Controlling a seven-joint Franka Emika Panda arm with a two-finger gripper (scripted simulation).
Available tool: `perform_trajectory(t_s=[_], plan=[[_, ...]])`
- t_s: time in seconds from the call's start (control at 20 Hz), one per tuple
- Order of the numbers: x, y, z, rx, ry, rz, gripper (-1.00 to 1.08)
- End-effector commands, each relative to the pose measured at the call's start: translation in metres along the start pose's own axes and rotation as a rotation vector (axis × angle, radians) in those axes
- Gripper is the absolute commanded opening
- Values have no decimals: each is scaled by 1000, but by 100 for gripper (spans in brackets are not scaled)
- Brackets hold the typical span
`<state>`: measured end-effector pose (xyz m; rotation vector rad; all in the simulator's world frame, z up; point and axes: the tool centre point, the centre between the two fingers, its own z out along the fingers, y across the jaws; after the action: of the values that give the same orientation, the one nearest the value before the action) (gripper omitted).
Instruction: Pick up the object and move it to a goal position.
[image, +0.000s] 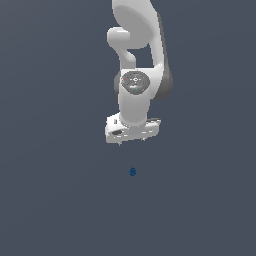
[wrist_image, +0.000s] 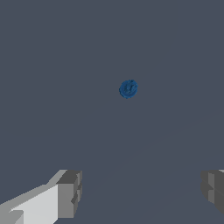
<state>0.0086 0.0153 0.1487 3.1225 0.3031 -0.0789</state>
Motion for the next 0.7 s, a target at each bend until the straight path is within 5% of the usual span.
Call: perform_trajectory(t_s=[0.0,0.65], plan=[[6,0,3,-2,2,-62,100],[40,3,23,-13,16,-432,100]])
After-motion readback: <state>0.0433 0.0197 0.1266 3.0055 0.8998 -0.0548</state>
